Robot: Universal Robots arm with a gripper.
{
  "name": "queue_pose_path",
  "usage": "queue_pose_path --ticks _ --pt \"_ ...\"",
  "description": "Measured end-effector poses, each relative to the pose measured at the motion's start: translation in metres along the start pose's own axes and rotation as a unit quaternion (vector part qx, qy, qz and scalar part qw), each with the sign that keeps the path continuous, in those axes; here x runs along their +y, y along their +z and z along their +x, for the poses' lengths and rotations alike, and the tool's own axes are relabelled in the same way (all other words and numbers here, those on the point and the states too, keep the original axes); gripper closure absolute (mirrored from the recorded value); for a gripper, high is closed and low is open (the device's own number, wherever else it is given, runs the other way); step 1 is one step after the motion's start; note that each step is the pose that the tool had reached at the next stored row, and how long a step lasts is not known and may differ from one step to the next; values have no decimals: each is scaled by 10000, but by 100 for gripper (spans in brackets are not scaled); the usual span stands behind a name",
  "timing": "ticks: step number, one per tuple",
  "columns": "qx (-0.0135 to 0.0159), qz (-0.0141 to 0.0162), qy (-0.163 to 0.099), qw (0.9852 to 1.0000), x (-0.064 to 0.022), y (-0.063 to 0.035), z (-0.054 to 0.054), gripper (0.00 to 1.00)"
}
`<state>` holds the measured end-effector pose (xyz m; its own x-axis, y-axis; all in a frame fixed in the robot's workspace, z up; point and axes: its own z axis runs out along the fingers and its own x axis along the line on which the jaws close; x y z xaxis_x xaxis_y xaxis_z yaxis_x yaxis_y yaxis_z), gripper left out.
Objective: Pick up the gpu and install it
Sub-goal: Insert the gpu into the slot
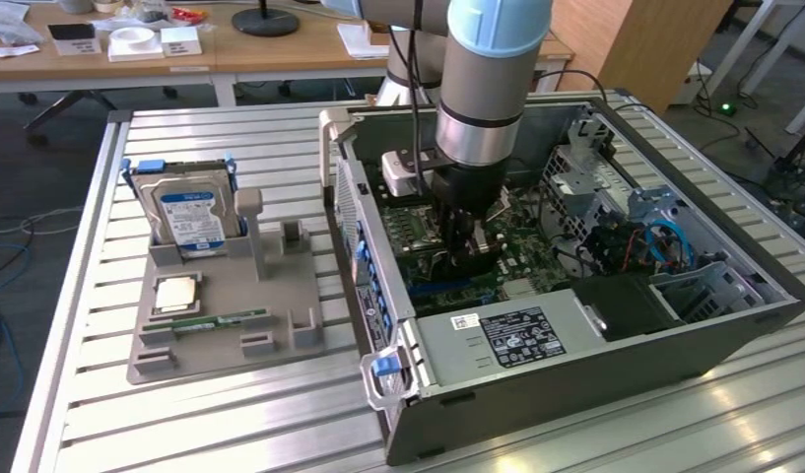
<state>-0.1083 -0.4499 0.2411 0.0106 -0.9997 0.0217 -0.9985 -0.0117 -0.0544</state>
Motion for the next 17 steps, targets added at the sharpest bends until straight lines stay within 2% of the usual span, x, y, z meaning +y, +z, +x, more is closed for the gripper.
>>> queue_pose_path --ticks 17 --pt "0 1 71 10000 -3 -16 1 74"
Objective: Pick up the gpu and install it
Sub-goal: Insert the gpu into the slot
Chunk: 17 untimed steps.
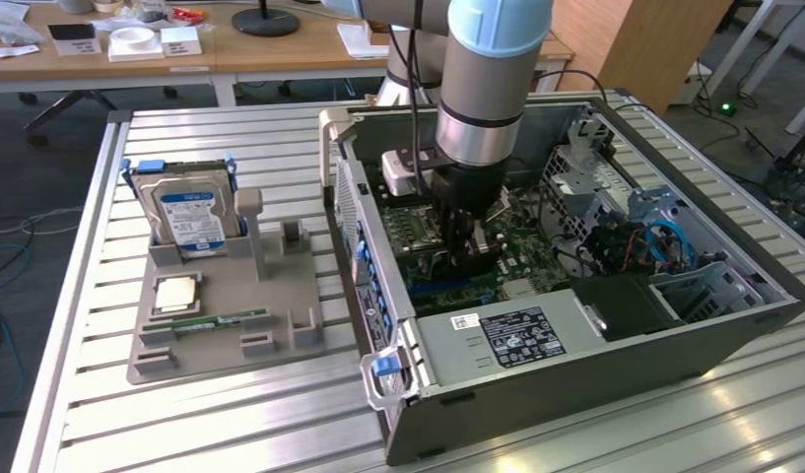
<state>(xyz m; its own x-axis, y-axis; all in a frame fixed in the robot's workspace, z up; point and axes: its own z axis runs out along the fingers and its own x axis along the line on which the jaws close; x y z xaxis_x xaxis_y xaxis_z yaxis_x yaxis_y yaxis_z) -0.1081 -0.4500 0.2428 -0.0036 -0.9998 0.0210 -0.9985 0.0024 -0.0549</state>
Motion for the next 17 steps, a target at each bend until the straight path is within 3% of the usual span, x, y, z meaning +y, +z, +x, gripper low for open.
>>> queue_pose_path --ticks 17 --pt "10 -3 57 10000 -1 -25 7 74"
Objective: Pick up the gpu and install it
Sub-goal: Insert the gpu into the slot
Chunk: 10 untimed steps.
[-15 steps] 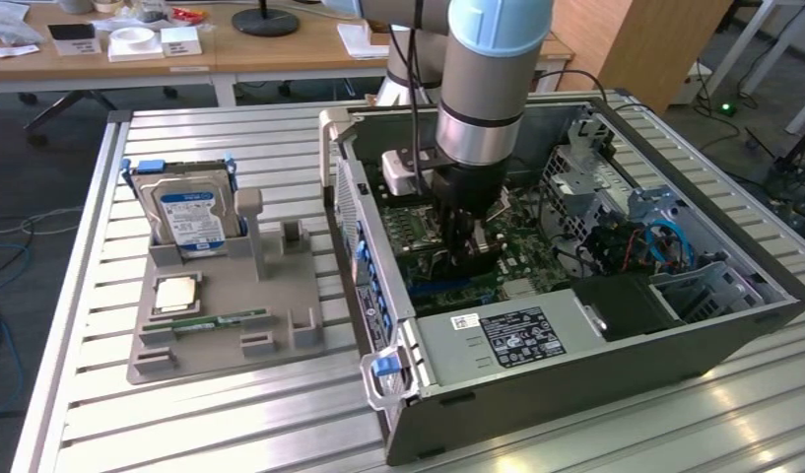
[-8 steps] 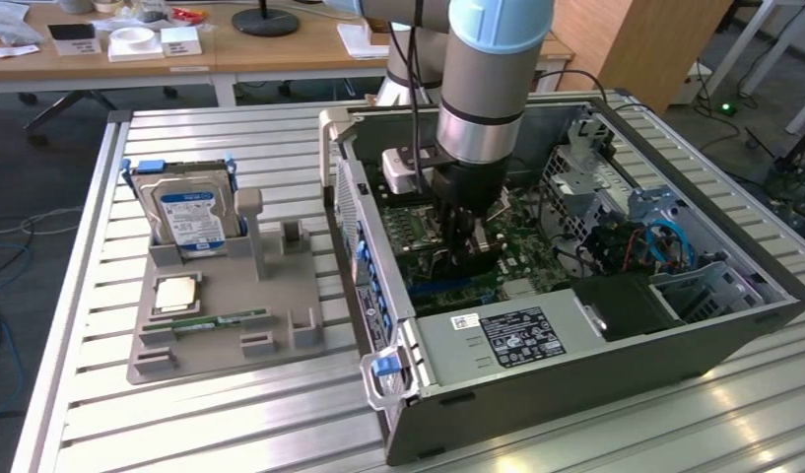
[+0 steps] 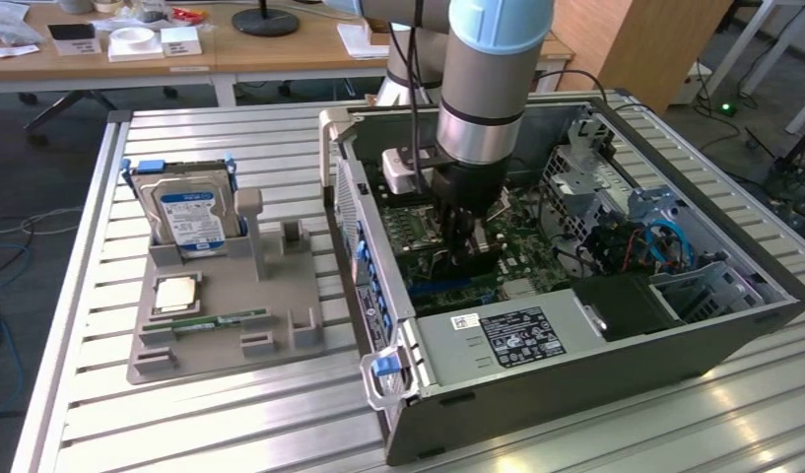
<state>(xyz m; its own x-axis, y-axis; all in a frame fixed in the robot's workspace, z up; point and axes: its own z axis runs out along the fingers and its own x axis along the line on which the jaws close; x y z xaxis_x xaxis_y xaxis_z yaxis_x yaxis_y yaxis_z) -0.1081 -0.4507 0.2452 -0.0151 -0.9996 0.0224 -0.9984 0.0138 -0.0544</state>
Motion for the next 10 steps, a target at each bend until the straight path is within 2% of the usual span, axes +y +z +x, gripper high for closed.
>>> queue_pose_path --ticks 10 --pt "7 0 45 10000 1 5 3 74"
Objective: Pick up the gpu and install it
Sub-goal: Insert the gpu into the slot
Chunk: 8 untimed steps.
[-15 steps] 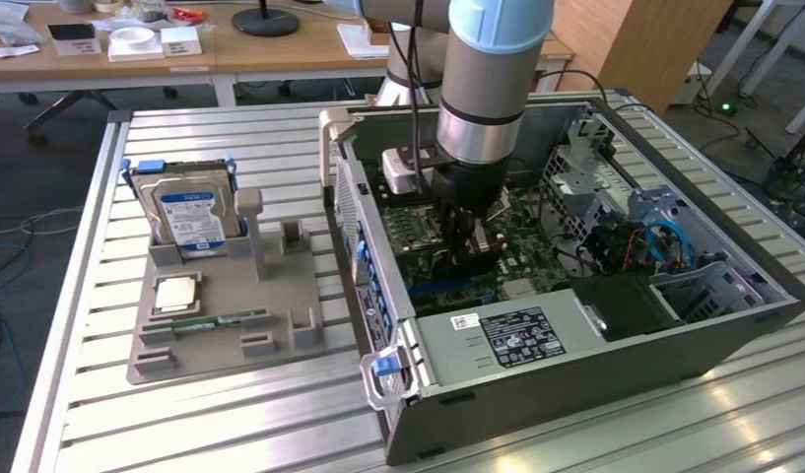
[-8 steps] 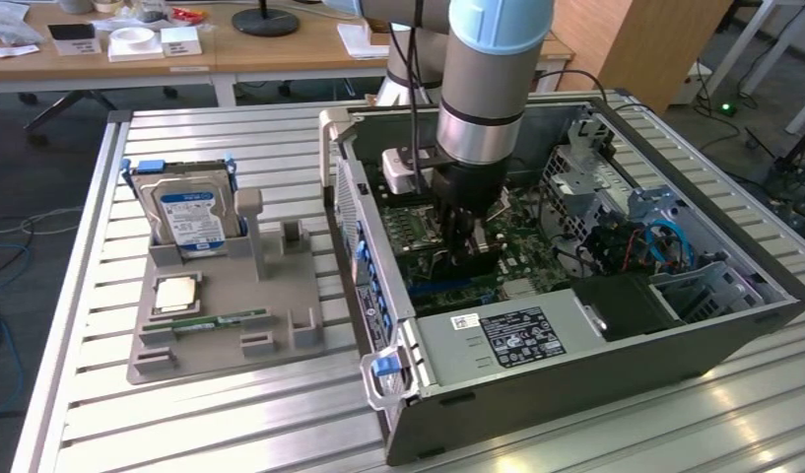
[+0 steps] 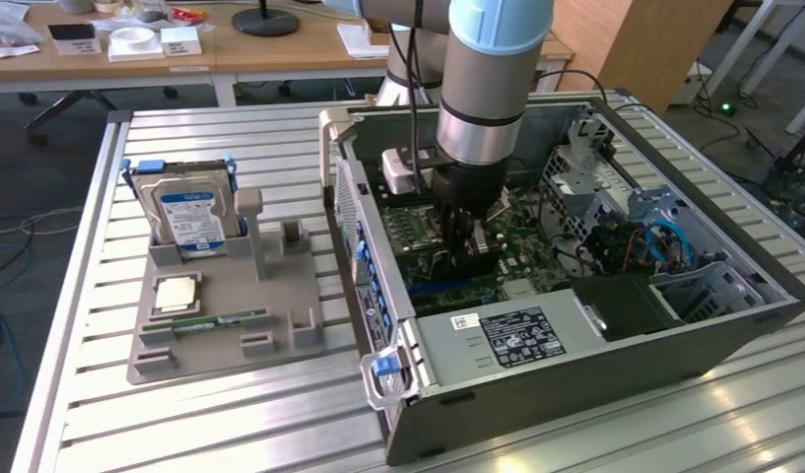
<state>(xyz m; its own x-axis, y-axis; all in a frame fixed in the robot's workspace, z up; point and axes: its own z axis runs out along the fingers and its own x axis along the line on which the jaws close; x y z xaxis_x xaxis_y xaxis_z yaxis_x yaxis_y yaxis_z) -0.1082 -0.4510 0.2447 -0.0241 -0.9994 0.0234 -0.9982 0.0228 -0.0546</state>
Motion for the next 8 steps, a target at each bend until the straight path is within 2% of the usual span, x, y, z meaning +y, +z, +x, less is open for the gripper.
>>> queue_pose_path --ticks 8 --pt "1 0 -1 10000 1 25 0 74"
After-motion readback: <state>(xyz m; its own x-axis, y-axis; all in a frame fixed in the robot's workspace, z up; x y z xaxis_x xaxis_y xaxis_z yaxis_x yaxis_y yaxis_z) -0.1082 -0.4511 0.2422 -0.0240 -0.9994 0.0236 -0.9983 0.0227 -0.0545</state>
